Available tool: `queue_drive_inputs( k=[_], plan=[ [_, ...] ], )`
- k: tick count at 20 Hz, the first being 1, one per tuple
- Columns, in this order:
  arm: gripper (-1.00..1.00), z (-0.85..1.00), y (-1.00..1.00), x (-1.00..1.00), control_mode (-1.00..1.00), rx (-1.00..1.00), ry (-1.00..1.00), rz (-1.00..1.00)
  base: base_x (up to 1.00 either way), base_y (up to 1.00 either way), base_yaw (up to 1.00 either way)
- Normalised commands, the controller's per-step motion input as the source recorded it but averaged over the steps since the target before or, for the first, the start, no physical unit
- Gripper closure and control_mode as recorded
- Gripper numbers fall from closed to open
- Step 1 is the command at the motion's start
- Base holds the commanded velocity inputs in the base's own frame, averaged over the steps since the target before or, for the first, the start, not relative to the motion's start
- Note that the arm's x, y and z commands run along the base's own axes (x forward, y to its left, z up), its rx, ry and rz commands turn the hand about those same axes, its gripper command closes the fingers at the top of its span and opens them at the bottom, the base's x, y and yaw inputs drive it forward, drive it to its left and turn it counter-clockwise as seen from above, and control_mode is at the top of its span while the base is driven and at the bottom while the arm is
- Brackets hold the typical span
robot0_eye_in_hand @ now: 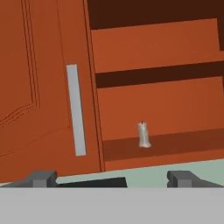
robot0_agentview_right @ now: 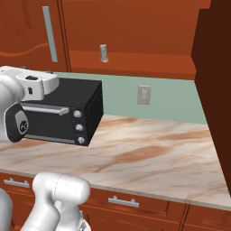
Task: Get the candle and the beer from the cabinet and move them to the dining counter.
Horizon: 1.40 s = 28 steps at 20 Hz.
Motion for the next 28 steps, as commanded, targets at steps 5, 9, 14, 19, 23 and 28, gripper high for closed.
queue_drive_inputs(
  k=[5, 9, 14, 19, 23, 28],
  plan=[
    [-1.0, 0.0, 0.07, 0.08, -1.0, -0.01, -0.15, 0.0, 0.0, 0.0, 0.0],
    [-1.0, 0.01, 0.24, 0.11, -1.0, -0.02, -0.13, 0.0, 0.0, 0.0, 0.0],
    [-1.0, 0.25, 0.34, 0.23, -1.0, 0.0, 0.02, 0.0, 0.0, 0.0, 0.0],
    [-1.0, 0.12, 0.36, 0.46, -1.0, 0.0, 0.0, 0.0, 0.0, 0.0, 0.0],
    [-1.0, 0.0, 0.23, 0.43, -1.0, 0.0, 0.0, 0.01, 0.0, 0.0, 0.0],
    [-1.0, 0.0, 0.06, 0.39, -1.0, 0.0, 0.0, 0.02, 0.0, 0.0, 0.0]
  ],
)
